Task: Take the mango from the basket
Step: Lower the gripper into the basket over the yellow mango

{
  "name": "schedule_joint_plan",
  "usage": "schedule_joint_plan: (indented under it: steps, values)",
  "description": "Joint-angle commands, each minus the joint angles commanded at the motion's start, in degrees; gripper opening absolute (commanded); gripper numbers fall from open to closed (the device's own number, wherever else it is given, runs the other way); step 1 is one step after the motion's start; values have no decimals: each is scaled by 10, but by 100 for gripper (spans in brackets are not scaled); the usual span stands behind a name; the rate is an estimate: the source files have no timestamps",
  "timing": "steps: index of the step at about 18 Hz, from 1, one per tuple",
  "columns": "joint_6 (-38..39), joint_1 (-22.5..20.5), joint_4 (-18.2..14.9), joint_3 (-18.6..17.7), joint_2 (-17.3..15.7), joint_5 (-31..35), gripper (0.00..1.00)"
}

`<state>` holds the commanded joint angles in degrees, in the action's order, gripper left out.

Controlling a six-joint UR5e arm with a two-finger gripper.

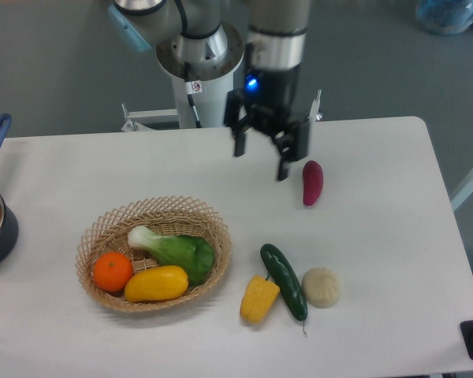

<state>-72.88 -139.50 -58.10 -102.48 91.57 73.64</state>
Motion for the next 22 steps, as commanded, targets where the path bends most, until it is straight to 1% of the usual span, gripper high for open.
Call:
schedule_joint_plan:
  steps: [2,3,4,5,7,10,11,13,16,18,22]
  values:
    - [39,46,1,0,25,44,100]
    - [71,67,3,2,40,64,100]
    - [111,83,12,5,51,76,100]
    - [145,94,31,5,63,78,100]
    - [171,112,56,4,86,81,100]
    - [168,125,66,4,111,82,100]
    - [163,130,75,3,120,87,100]
    - [125,138,87,3,137,112,100]
    - [73,146,88,8,161,134,100]
    - [66,148,94,13,176,135,100]
    - [66,162,125,18,205,147,100]
